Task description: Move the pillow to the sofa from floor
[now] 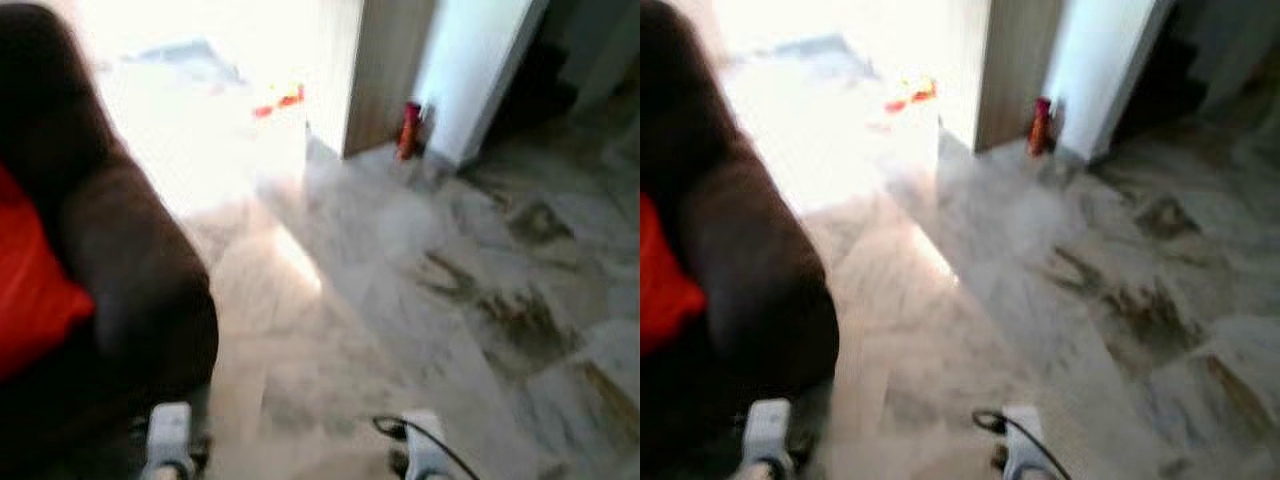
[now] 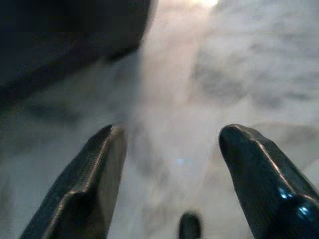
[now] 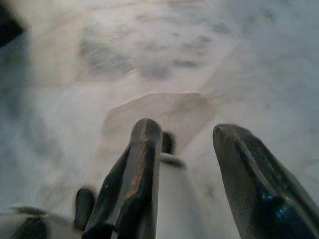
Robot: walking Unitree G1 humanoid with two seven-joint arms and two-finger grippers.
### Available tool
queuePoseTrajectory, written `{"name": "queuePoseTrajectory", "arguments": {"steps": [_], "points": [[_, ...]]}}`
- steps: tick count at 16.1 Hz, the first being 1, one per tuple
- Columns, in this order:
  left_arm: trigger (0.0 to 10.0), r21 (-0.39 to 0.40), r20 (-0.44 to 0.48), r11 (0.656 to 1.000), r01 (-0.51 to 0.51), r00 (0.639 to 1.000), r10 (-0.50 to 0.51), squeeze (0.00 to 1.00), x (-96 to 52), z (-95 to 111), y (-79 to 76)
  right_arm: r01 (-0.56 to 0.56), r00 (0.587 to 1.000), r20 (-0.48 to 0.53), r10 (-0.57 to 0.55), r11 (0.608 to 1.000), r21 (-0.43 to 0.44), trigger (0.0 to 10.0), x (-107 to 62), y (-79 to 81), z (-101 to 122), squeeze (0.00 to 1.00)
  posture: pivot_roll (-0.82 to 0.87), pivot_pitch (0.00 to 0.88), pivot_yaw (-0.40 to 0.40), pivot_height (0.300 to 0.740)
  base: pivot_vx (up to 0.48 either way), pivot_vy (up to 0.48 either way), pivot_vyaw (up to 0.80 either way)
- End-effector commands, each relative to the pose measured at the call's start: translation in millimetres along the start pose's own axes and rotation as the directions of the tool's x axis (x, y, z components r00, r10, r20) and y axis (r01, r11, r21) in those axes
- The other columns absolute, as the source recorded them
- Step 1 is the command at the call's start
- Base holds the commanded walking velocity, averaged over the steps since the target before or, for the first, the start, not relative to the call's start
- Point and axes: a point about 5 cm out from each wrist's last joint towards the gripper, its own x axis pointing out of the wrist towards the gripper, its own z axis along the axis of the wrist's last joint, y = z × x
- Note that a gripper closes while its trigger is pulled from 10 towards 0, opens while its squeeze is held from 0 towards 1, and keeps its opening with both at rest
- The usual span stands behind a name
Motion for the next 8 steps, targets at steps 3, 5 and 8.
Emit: {"name": "queuePoseTrajectory", "arguments": {"steps": [3, 5, 8], "points": [[10.0, 0.008, -0.017, 1.0, -0.015, 1.0, 0.015, 0.0, -2.5, -6.3, 6.5, -0.005, 1.0, -0.017, 0.005, 1.0, 0.014, 10.0, 0.0, 2.6, -2.2, 0.0, 0.11, 0.065, -0.019, 0.74, 0.404, 0.0, 0.0], [10.0, 0.008, -0.015, 1.0, -0.014, 1.0, 0.014, 0.0, -2.5, -6.0, 6.7, -0.008, 1.0, -0.019, 0.008, 1.0, 0.009, 10.0, -0.1, 3.4, -2.9, 0.0, 0.11, 0.061, -0.018, 0.74, 0.442, 0.0, -0.75], [10.0, 0.009, -0.013, 1.0, -0.014, 1.0, 0.014, 0.0, -2.5, -5.6, 7.1, -0.009, 1.0, -0.014, 0.009, 1.0, 0.012, 10.0, -0.1, 3.0, -2.1, 0.0, 0.11, 0.067, -0.016, 0.74, 0.405, 0.0, -0.41]]}}
